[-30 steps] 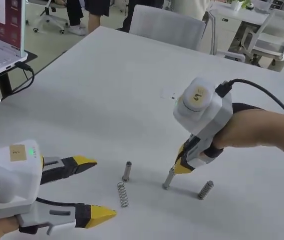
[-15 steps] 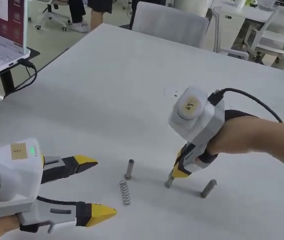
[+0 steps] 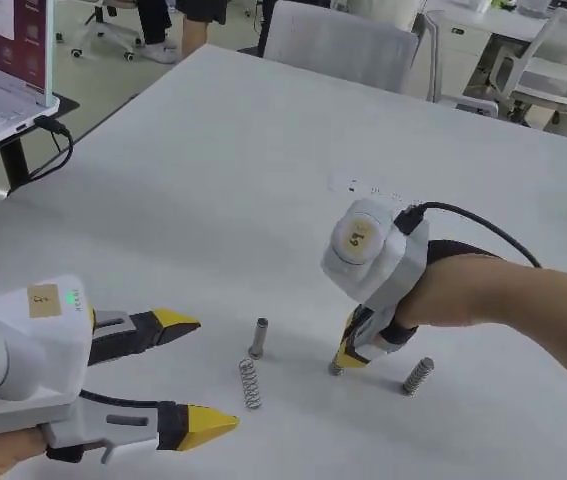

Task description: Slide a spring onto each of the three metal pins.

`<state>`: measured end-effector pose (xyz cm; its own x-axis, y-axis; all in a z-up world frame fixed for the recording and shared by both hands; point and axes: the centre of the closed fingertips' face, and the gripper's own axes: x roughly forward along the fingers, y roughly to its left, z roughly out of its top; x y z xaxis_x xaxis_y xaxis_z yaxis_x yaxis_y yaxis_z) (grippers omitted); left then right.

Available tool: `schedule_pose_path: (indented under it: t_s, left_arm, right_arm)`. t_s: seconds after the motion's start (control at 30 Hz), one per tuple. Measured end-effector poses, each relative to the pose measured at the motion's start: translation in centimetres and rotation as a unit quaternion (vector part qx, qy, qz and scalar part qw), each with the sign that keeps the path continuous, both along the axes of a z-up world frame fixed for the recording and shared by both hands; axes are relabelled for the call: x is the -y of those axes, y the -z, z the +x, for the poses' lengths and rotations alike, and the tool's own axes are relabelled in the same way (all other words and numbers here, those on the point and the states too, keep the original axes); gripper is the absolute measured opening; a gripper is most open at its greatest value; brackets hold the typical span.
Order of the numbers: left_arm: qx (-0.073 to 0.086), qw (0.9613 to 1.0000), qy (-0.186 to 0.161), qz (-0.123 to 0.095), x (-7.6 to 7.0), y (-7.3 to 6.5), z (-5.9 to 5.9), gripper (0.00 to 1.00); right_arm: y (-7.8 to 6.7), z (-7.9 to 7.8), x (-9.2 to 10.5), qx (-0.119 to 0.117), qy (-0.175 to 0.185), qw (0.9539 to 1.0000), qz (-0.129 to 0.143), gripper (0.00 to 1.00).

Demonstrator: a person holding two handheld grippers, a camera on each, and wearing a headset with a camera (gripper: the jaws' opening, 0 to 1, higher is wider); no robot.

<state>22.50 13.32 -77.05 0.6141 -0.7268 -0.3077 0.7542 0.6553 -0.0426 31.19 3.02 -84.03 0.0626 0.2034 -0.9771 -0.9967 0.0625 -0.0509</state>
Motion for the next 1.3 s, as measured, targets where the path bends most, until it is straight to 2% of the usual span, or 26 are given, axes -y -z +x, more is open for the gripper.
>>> schedule_pose_path:
  t_s: [0.47,0.57,0.67,1.0,1.17,1.3]
  left_arm:
    - [0.001,1.0000,-0.003,-0.003,-0.2,0.0,0.0,0.56]
    - [0.000,1.0000,-0.003,-0.003,-0.2,0.0,0.0,0.56]
    - [-0.001,1.0000,-0.002,-0.002,-0.2,0.1,-0.2,0.57]
    - [-0.005,1.0000,0.000,-0.001,0.1,0.4,-0.2,0.57]
    - [-0.006,1.0000,0.003,0.001,0.3,0.4,-0.1,0.57]
    - [-0.007,1.0000,0.004,0.003,0.3,0.4,-0.1,0.57]
  right_arm:
    - [0.4,0.0,0.2,-0.002,-0.001,1.0000,0.000,0.10]
    - [0.4,-0.2,0.0,-0.006,0.006,0.9999,0.009,0.14]
    - [0.3,0.0,0.1,0.002,0.004,0.9999,0.011,0.16]
    - [-0.3,0.0,0.9,0.004,0.022,0.9991,0.035,0.22]
    - [-1.1,-0.2,1.3,0.010,0.034,0.9978,0.056,0.22]
    - [-1.3,-0.4,1.8,0.016,0.036,0.9974,0.060,0.21]
